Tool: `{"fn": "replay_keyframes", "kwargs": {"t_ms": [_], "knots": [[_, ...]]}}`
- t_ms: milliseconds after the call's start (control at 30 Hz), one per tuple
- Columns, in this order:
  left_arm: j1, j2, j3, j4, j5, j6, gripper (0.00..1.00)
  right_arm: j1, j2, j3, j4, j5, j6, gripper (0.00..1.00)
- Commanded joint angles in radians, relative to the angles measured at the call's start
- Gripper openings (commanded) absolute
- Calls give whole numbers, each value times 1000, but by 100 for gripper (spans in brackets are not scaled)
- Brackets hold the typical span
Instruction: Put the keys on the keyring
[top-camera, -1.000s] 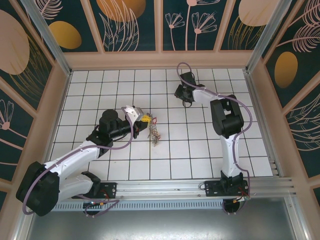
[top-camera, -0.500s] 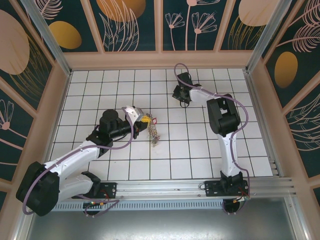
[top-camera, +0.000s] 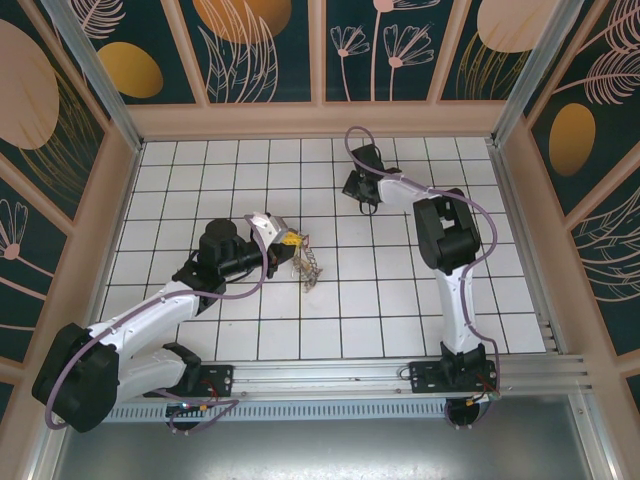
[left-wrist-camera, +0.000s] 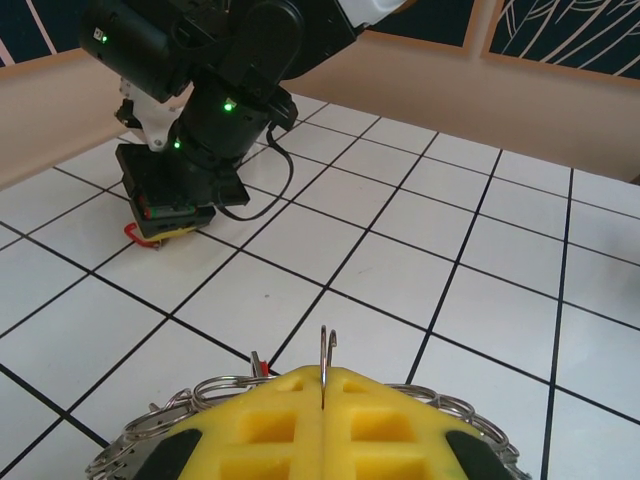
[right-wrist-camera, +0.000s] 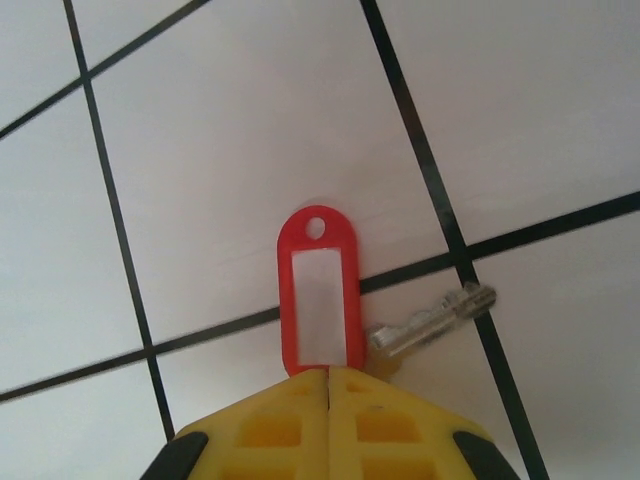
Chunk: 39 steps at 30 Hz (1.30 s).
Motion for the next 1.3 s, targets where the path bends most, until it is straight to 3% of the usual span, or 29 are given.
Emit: {"fn": "replay_keyframes", "kwargs": {"t_ms": [0,333,567,633,767,900,1267], "knots": [[7,-27,30,16,28,46,0,11,-140,-118,53,-32,-104,0],[5,-44,36,22,85,47,0,38,-635,-523,172,-225,-440,0],[5,-75,35,24,96,88,0,125,-982,-711,206,-325,-557,0],[5,-80,50,-4,116,133,0,191,-1052,-738,215,-309,-571,0],[6,-68,61,-46,164,229,0,279,-1115,-783,274,-302,-528,0],[5,-70,-6,70,141,175,0,365,-1140,-799,322,-272,-494,0],[6,-79,7,72,70,126,0,497,-1155,-806,288,-206,-474,0]]}}
